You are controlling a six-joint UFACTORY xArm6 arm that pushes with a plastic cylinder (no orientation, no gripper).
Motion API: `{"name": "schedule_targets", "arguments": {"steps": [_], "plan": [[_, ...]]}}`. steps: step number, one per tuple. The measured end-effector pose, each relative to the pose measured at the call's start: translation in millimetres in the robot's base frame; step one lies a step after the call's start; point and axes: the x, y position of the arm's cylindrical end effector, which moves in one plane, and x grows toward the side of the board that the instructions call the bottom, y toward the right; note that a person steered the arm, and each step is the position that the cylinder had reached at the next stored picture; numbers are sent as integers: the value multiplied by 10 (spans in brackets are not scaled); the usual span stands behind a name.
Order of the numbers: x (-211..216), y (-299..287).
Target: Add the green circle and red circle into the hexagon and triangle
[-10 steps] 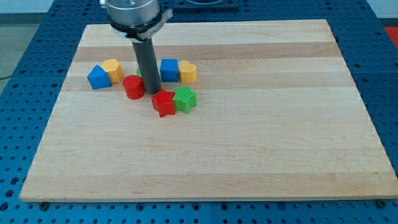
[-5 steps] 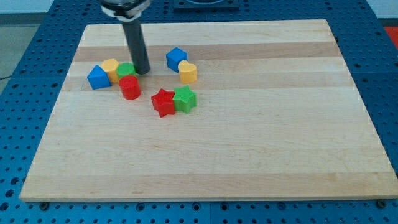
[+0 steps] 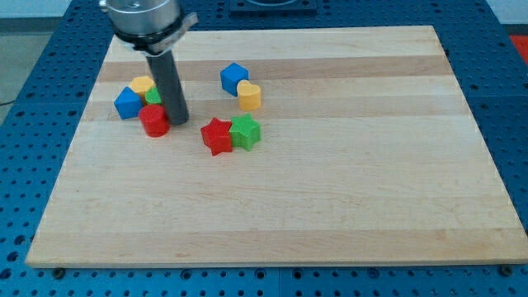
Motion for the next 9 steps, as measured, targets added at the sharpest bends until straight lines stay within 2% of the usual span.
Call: {"name": "schedule_targets", "arguments": {"steps": [1, 2, 3, 6, 9], "plan": [[7, -62], [459, 123], [634, -23], [220, -343], [132, -459]]}}
